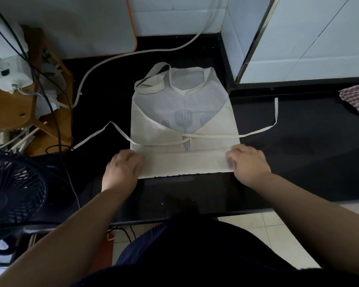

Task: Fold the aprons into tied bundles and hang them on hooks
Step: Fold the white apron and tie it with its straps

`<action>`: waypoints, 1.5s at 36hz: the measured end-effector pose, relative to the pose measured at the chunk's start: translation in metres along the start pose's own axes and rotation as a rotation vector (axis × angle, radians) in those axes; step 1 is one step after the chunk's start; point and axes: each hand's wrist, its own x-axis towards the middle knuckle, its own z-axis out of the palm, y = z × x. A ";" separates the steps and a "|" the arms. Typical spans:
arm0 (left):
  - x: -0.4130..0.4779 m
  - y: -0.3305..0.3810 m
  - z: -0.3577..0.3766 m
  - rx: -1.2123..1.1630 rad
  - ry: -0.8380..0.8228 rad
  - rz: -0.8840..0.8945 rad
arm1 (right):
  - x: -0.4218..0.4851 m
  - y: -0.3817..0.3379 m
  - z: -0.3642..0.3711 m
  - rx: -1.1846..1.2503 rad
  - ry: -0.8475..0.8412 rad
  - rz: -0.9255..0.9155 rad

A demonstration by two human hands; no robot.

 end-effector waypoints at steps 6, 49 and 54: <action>-0.012 -0.003 -0.006 0.145 -0.314 0.093 | -0.005 0.007 -0.003 0.068 -0.197 -0.093; -0.001 0.000 -0.014 0.408 -0.445 -0.116 | 0.023 0.012 -0.023 0.068 -0.329 0.013; -0.003 0.003 -0.010 0.361 -0.376 -0.201 | 0.023 0.013 -0.022 0.107 -0.311 0.037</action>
